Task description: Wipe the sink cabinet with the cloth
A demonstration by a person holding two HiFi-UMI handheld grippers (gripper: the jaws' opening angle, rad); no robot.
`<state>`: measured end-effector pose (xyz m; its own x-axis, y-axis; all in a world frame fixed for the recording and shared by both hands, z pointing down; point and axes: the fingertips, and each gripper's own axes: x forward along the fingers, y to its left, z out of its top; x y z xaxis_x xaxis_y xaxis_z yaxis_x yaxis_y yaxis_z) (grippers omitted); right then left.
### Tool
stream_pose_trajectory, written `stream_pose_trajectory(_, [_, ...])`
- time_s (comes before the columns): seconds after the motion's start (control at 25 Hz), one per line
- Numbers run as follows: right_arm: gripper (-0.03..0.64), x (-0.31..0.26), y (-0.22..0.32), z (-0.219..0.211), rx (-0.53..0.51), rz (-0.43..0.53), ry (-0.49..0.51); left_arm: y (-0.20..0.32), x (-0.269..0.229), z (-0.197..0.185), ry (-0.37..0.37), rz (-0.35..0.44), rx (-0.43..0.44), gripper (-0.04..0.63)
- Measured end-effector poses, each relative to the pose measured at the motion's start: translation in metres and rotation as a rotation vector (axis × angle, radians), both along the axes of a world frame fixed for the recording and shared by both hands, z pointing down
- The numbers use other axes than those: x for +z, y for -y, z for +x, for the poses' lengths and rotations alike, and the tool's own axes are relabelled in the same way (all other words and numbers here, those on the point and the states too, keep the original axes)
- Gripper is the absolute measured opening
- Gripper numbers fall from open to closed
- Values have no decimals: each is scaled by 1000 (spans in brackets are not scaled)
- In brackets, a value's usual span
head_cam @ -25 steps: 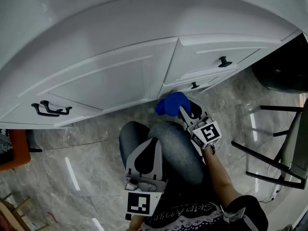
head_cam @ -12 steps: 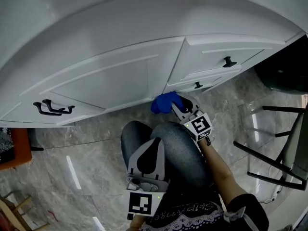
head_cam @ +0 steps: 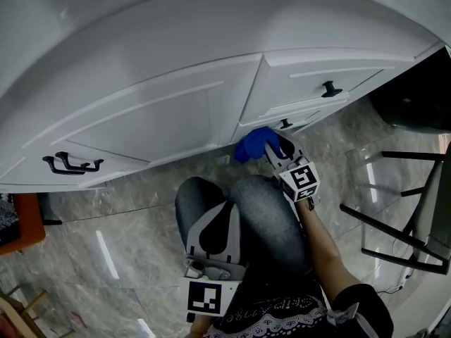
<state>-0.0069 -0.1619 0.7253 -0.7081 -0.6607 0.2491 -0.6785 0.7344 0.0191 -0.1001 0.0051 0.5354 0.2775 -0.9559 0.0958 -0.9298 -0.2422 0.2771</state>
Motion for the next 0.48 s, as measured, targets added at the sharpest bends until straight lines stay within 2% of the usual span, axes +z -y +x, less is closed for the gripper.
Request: stream_pose_trajectory(0.48, [114,5,27,70,162,10,-56,2,2,5,-4,-4,12,5])
